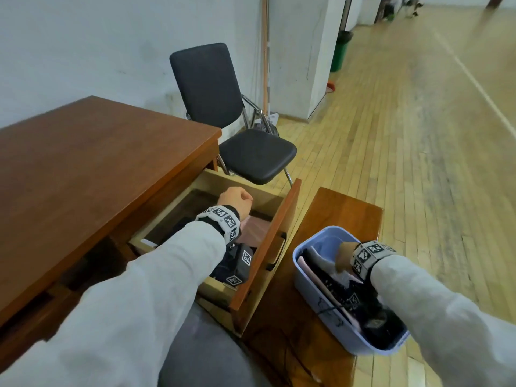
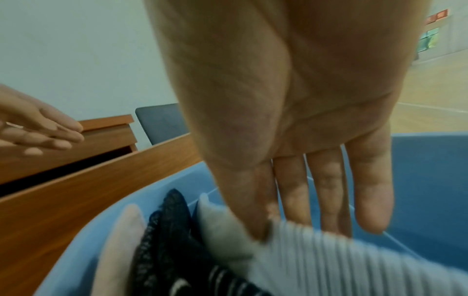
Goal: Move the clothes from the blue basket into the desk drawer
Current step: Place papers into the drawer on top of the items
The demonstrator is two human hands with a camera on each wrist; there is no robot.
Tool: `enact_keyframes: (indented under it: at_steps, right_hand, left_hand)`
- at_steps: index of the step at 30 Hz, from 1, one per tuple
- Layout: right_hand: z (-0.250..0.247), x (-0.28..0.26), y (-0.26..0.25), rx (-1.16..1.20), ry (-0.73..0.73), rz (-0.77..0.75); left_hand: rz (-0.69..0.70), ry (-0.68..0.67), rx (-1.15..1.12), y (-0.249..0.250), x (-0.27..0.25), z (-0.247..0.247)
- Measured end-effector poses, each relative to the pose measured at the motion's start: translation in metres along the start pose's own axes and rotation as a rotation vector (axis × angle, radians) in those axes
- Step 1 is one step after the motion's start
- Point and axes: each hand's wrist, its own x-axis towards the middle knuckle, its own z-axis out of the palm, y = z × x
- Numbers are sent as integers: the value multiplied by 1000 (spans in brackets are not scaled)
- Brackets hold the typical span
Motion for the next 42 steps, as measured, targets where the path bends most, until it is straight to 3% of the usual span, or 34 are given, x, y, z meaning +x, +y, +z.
enact_keyframes:
  at_steps: [2,5,10,13,16,21,24,28,30,34,37,42]
  right_hand:
    - [4,6,-2,21,11,9]
    - [-5,-57,-21,94,95,-14]
    - [-17,-90,-25,27,157,-45]
    - [-30,-93,-21,150,181,-55]
    - [-41,-97,-11,316,318,-77]
    - [-64,-120,-6,844,643,-277]
    - [-81,-135,-20,994,638,-475]
    - [-100,-141,-44,1010,547,-654]
    - [-107,-136,-56,975,507,-674]
    - [-111,-118,-67,806,397,-563]
    - [-105,-102,-67,728,289,-463]
    - [-100,-92,-67,686,318,-438]
  left_hand:
    - [-9,6,-2,0,-1,-1]
    - [-23,4,-7,0,-2,-2]
    - [-10,-12,-17,0,-3,0]
    - [-21,-27,-35,1,-6,4]
    - [-12,-63,-93,6,-8,10]
    - [36,-221,-254,18,-14,20]
    - [46,-329,-418,26,-17,18]
    - [-4,-408,-527,30,-9,6]
    - [9,-383,-544,24,-4,-1]
    - [149,-186,-437,12,8,-22]
    - [118,-59,-431,5,19,-37]
    - [21,99,-407,-23,44,-55]
